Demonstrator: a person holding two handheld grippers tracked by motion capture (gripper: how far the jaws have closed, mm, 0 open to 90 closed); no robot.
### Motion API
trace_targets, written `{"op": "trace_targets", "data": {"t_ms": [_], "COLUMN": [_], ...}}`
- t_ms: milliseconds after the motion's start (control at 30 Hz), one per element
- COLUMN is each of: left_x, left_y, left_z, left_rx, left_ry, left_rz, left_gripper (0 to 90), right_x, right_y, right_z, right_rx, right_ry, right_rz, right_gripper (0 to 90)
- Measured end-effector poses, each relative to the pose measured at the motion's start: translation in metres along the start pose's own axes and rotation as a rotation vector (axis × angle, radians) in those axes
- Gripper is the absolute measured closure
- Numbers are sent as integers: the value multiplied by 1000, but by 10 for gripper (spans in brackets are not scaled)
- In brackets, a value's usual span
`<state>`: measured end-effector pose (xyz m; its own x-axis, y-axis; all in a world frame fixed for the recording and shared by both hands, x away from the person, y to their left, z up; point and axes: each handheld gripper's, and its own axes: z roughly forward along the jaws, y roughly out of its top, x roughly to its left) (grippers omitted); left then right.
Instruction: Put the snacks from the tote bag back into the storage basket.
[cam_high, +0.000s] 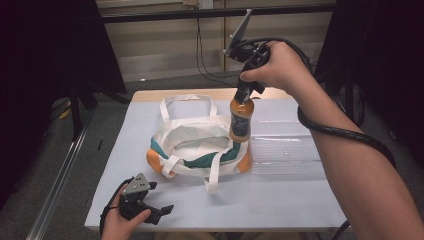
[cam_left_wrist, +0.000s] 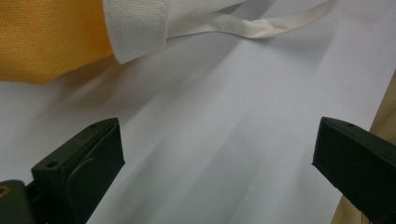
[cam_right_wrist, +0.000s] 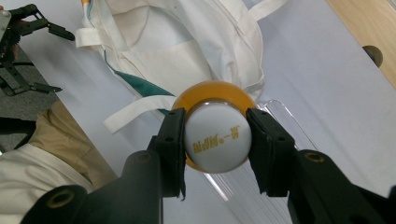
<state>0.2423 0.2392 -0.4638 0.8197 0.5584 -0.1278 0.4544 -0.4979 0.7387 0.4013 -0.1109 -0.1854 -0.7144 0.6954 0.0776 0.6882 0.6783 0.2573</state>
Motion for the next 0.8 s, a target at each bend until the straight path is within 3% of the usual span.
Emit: {"op": "trace_targets", "data": {"t_ms": [800], "left_x": [-1], "left_y": [1], "left_z": [1], "left_rx": [10], "left_ry": [10], "left_rz": [6], "left_gripper": [15], "right_x": [-10], "right_y": [-25], "right_z": [-11], "right_rx": [-24], "right_ry": [-10], "right_rz": [-5], "right_gripper": [606]}}
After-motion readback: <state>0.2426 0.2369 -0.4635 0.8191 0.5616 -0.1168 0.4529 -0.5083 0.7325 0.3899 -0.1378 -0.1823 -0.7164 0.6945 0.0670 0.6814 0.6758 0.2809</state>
